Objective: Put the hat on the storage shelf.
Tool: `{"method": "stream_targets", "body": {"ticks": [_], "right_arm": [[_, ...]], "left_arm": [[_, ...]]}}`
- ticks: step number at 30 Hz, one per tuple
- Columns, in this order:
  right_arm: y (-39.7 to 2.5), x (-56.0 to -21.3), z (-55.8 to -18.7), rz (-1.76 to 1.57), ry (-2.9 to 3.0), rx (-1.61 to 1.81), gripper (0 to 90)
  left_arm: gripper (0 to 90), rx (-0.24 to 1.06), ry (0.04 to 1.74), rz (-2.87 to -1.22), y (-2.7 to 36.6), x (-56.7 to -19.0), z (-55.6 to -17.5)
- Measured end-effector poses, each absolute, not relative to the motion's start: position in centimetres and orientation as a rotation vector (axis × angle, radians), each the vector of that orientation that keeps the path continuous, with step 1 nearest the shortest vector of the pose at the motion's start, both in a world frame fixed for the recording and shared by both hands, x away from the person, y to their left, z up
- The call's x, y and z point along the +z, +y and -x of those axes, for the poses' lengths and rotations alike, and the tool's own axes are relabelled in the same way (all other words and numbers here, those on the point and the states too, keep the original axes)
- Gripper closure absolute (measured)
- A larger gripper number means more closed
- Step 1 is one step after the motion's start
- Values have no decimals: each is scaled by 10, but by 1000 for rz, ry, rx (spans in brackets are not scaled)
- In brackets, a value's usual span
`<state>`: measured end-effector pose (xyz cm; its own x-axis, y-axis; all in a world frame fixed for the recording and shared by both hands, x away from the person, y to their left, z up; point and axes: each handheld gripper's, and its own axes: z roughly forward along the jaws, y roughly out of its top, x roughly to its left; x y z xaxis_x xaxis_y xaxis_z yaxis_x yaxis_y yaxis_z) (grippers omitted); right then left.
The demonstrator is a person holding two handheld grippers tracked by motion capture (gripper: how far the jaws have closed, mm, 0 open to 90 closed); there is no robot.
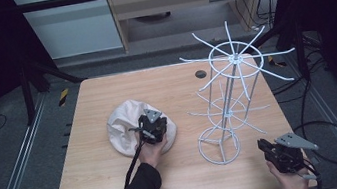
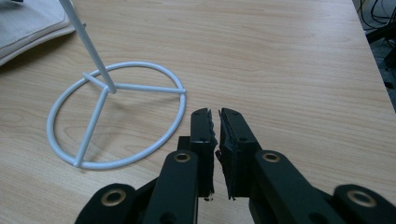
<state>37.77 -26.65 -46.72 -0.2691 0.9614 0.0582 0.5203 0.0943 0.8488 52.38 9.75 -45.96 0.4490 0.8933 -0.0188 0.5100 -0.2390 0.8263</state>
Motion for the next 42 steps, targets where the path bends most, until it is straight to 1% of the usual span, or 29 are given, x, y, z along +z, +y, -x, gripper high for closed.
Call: {"method": "stream_targets", "body": {"ticks": [9, 17, 28, 42], "right_arm": [[-268, -467, -377, -1463, 1850, 1084, 828], [-269, -468, -378, -1452, 1849, 1071, 828], [-270, -469, -377, -1455, 1847, 1069, 828], [-270, -468, -377, -1468, 1847, 1073, 829]], "left_arm": [[897, 564, 1186, -1921, 106, -469, -518], [898, 553, 1182, -1933, 124, -471, -508], [898, 571, 1171, -1962, 150, -469, -491], [898, 565, 1147, -2000, 173, -468, -476]]}}
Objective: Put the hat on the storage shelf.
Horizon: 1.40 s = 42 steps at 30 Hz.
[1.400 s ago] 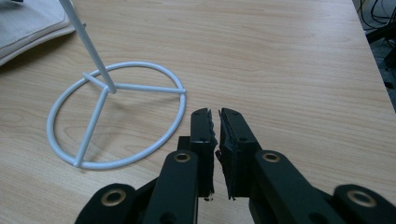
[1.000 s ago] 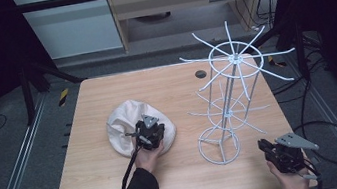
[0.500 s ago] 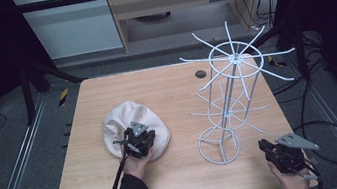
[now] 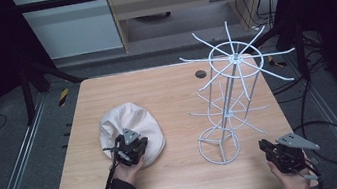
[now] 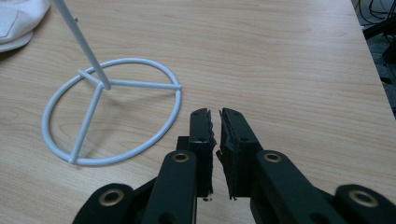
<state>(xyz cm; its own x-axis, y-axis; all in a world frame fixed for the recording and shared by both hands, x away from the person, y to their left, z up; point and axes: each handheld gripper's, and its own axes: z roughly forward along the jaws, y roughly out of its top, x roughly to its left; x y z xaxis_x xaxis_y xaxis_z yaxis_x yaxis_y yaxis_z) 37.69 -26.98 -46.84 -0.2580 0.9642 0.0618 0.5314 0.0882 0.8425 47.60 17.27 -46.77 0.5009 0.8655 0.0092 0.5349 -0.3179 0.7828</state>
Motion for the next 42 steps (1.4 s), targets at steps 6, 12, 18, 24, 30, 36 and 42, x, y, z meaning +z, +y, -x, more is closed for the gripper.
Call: {"method": "stream_targets", "body": {"ticks": [6, 12, 18, 24, 30, 36, 42], "right_arm": [[-270, -469, -377, -1467, 1847, 1072, 829], [-270, -469, -377, -1466, 1846, 1069, 828], [-271, -469, -377, -1466, 1843, 1068, 829], [-272, -469, -377, -1463, 1846, 1070, 829], [-271, -469, -378, -1462, 1853, 1073, 827], [-272, -468, -377, -1466, 1848, 1078, 825], [-272, -468, -377, -1474, 1847, 1080, 825]], "left_arm": [[898, 560, 1144, -2011, 183, -467, -470], [899, 538, 1149, -1997, 191, -465, -464], [898, 523, 1095, -2020, 159, -467, -462], [898, 496, 1082, -2048, 130, -481, -467], [898, 479, 1094, -2073, 129, -487, -466], [898, 494, 1082, -2112, 143, -487, -460], [898, 487, 1098, -2115, 168, -482, -451]]}}
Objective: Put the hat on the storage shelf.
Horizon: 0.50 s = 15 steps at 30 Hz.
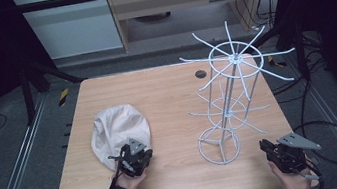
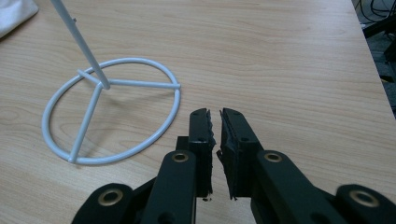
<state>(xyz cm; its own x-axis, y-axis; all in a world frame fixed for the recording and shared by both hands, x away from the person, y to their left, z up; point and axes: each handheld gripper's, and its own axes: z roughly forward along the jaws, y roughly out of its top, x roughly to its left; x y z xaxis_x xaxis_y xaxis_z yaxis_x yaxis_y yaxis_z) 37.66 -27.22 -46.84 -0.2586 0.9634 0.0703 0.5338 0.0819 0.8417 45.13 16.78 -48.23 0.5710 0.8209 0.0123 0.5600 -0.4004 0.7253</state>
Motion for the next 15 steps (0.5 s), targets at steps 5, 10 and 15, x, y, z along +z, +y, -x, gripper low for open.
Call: {"method": "stream_targets", "body": {"ticks": [5, 10, 15], "right_arm": [[-272, -469, -377, -1477, 1847, 1078, 824], [-272, -469, -377, -1468, 1848, 1071, 824], [-273, -470, -377, -1472, 1849, 1068, 823]], "left_arm": [[898, 500, 1094, -2128, 181, -480, -443], [898, 507, 1113, -2119, 200, -479, -435], [898, 513, 1144, -2097, 219, -477, -430]]}}
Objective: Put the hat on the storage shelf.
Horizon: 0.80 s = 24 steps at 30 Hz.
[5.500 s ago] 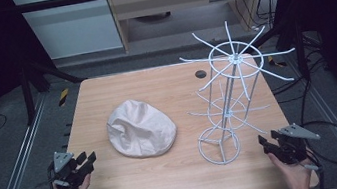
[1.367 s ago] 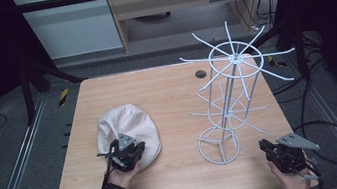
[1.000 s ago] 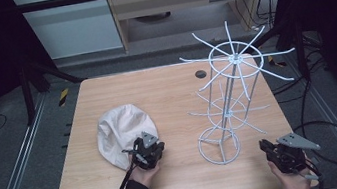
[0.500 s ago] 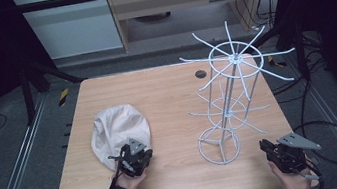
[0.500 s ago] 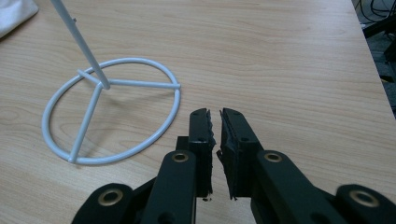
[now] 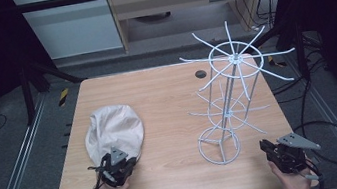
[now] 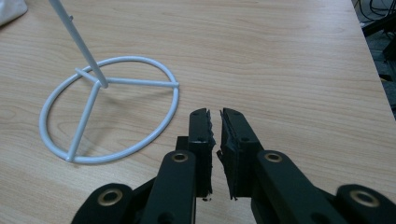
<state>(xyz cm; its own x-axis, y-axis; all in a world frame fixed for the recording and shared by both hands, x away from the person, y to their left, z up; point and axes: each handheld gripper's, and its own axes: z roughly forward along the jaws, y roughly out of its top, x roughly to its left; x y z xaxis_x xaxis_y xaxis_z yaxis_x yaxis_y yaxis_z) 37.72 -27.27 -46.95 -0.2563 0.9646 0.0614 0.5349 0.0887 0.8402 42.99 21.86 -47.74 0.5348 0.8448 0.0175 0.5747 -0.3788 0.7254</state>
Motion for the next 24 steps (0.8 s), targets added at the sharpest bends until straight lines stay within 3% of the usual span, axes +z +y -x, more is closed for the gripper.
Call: {"method": "stream_targets", "body": {"ticks": [8, 16, 24], "right_arm": [[-274, -469, -377, -1474, 1843, 1067, 818], [-276, -470, -376, -1501, 1833, 1081, 785], [-277, -472, -378, -1509, 1848, 1084, 742]], "left_arm": [[892, 511, 1157, -2024, 240, -468, -413], [734, 657, 1193, -1843, 268, -427, -404], [552, 721, 1302, -1760, 291, -405, -434]]}}
